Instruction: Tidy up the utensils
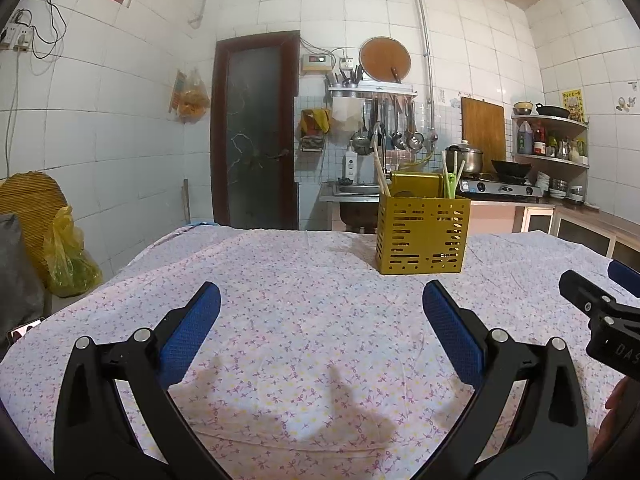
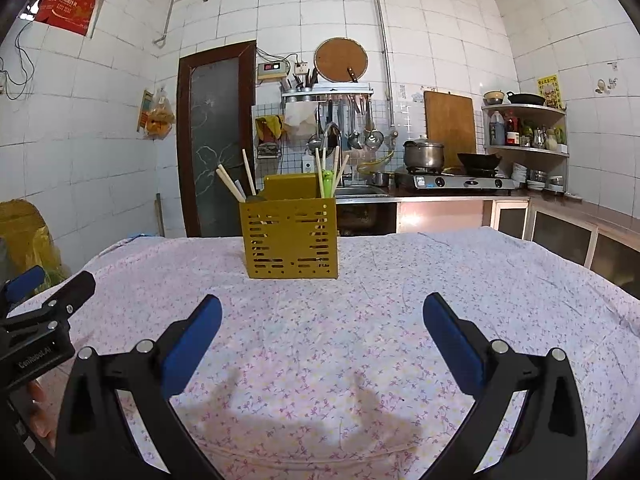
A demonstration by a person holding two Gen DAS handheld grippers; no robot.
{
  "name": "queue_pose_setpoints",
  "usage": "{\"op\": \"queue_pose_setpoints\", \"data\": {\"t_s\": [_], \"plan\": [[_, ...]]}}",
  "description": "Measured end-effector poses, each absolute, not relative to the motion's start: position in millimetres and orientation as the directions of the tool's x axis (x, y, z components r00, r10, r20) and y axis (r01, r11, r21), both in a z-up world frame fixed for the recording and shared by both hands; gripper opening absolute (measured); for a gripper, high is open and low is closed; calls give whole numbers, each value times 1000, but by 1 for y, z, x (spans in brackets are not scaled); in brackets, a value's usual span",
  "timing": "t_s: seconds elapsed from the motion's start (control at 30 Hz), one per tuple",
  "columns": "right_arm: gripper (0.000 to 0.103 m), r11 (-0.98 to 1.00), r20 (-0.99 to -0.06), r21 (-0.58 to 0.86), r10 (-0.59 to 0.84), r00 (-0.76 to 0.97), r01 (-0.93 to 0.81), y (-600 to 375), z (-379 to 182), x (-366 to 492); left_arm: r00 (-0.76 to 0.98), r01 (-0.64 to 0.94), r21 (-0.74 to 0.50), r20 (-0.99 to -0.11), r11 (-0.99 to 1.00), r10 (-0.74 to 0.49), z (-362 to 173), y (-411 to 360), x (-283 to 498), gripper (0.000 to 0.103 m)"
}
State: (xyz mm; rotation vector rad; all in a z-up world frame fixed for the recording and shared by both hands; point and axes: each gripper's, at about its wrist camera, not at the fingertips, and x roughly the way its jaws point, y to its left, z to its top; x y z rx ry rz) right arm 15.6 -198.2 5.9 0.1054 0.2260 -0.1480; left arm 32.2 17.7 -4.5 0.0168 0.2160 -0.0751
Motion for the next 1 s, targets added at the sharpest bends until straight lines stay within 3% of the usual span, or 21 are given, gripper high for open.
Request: {"op": "queue_pose_setpoints", "data": {"t_s": [1.0], "plan": [[98,985,-180,42,-157,971,167,-192,9,1,971,80,-15,-223,997,-81,-4,23,36,98]]}}
